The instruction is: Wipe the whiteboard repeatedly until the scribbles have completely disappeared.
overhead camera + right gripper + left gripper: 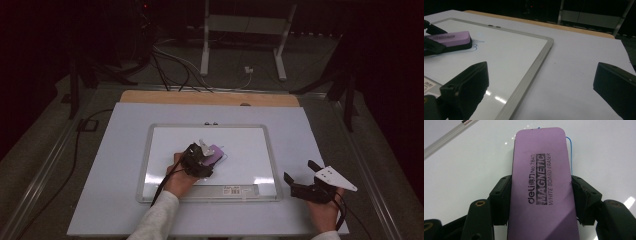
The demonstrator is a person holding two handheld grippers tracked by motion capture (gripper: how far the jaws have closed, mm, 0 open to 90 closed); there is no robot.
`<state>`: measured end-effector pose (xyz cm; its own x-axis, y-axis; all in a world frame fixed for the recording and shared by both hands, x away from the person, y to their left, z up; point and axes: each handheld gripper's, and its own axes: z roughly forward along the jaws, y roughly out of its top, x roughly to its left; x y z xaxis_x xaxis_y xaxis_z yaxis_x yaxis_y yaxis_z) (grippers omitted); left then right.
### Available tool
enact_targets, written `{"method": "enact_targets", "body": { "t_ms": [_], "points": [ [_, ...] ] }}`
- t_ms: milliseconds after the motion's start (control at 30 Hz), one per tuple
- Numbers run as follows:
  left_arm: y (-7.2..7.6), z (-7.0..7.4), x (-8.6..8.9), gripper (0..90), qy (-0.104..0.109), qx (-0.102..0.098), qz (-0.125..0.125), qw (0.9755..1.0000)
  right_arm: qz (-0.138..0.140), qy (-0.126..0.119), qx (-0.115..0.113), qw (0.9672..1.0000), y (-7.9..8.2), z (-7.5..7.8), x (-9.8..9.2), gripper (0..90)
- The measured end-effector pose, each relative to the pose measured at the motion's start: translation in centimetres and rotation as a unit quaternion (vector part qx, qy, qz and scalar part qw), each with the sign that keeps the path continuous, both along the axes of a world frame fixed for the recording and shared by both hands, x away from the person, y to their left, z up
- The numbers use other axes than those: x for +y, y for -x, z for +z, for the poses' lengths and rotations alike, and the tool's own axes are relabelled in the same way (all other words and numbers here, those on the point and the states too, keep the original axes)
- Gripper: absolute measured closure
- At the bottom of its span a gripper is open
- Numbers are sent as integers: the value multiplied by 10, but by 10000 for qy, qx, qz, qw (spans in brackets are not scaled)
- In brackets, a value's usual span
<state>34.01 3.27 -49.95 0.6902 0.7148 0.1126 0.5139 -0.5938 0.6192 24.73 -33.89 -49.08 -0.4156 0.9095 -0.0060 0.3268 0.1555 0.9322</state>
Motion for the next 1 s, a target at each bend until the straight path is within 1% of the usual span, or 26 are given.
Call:
{"method": "enact_targets", "body": {
  "t_ms": [33,67,167,233,267,300,333,367,400,433,633,733,767,867,933,1000],
  "points": [
    [-2,0,1,412,17,-14,85,10000,1,4,-6,10000,0,0,0,4],
    [-4,-1,2,412,-25,-65,164,9998,0,3,-8,10000,0,0,0,4],
    [-12,-1,9,412,-89,-122,439,9989,-18,-15,-18,10000,1,0,-2,4],
    [-20,-1,15,412,-180,-163,687,9973,-25,-16,-14,10000,1,0,-2,4],
    [-22,-1,17,412,-202,-179,766,9967,-23,-20,-14,10000,1,0,-2,4],
    [-25,-1,20,412,-187,-148,872,9959,-22,-19,-15,10000,1,0,-2,4],
    [-27,-1,22,412,-101,-65,920,9957,-20,-15,-16,10000,1,0,-2,4],
    [-27,-1,23,412,-77,-41,934,9956,-16,-15,-16,10000,0,0,-2,4],
    [-27,-1,21,412,-105,-77,936,9955,-14,-10,-16,10000,0,0,-2,4],
    [-25,0,19,413,-204,-135,909,9956,-15,-9,-14,10000,0,0,-2,4],
    [-11,0,7,413,-189,-120,564,9982,-3,3,-12,10000,0,0,-1,4],
    [-4,0,0,413,-91,-48,389,9992,-1,1,-5,10000,0,0,0,4],
    [-1,0,-2,413,-16,-1,315,9995,2,1,-9,10000,0,0,0,4],
    [8,0,-9,412,77,68,43,9999,-4,2,-13,10000,0,0,-1,4],
    [14,1,-14,413,26,50,-113,9999,-6,4,-17,10000,0,0,-1,4],
    [16,1,-16,413,-22,-4,-146,9999,-4,6,-20,10000,0,0,-1,4]
  ]
}}
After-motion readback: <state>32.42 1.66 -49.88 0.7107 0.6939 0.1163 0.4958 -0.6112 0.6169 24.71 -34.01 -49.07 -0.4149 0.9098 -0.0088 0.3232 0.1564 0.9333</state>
